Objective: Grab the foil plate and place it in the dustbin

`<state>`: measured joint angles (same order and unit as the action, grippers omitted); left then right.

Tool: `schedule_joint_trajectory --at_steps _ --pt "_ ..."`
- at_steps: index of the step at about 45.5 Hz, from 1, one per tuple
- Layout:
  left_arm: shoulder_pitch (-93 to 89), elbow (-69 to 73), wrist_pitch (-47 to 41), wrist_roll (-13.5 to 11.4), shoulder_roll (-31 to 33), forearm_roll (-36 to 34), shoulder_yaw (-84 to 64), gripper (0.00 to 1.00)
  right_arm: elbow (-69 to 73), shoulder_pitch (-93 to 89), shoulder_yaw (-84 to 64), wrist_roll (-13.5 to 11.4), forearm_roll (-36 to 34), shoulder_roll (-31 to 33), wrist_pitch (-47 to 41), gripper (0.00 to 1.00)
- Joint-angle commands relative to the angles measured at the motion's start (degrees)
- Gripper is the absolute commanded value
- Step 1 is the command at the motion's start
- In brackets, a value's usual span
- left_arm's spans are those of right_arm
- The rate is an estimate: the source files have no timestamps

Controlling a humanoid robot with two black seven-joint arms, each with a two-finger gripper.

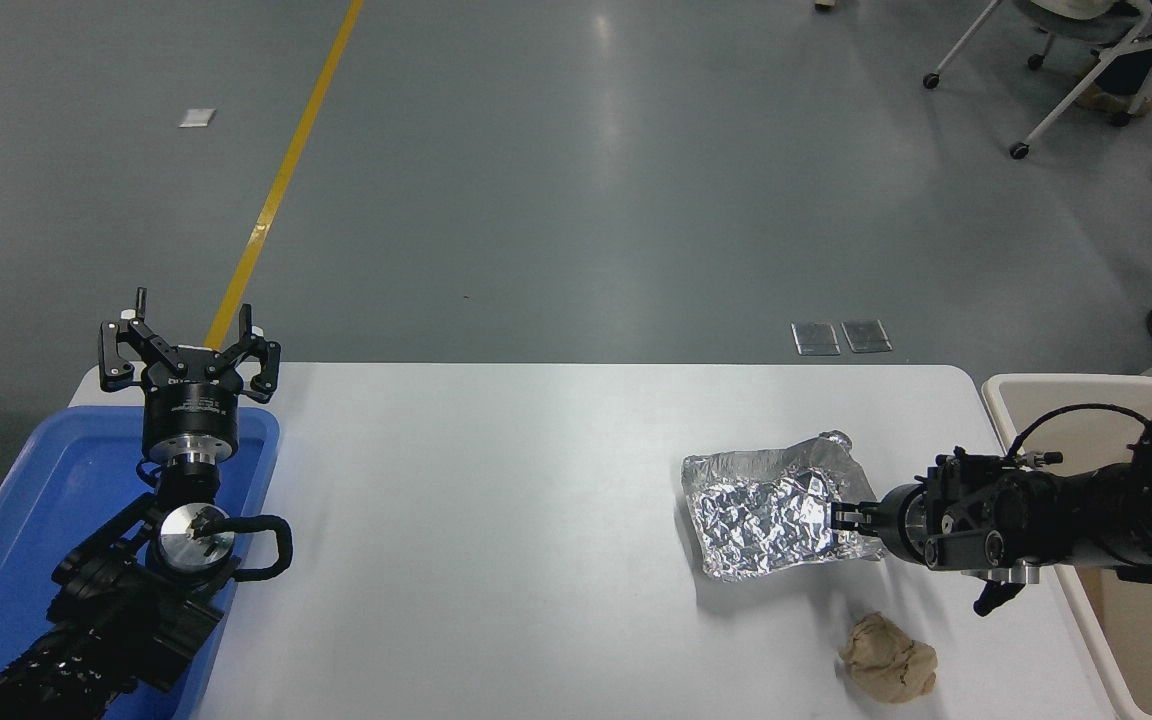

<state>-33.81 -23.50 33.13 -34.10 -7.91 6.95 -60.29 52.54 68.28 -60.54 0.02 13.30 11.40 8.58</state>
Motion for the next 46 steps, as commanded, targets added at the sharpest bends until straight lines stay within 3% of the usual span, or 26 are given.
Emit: schedule_joint_trajectory --at_steps 1,14,25,46 --pt "0.06 0.03 0.00 -0.01 0.00 0.00 0.00 0.99 -0.59 -0.08 0.07 -0.20 -0.46 0.20 -0.23 0.00" --pt "-0.03 0.03 0.00 -0.01 0.00 0.00 0.00 0.99 3.18 2.82 0.07 -0.11 -0.46 1.16 -0.14 0.00" --pt "-0.03 -0.06 0.00 -0.01 0.00 0.00 0.00 0.99 15.30 14.76 -0.72 0.07 0.41 7.58 -0.93 0.00" --pt "0.06 -0.05 0.00 -0.01 0.00 0.00 0.00 0.99 43.69 49.82 -7.31 0.50 3.76 20.05 -15.15 0.00"
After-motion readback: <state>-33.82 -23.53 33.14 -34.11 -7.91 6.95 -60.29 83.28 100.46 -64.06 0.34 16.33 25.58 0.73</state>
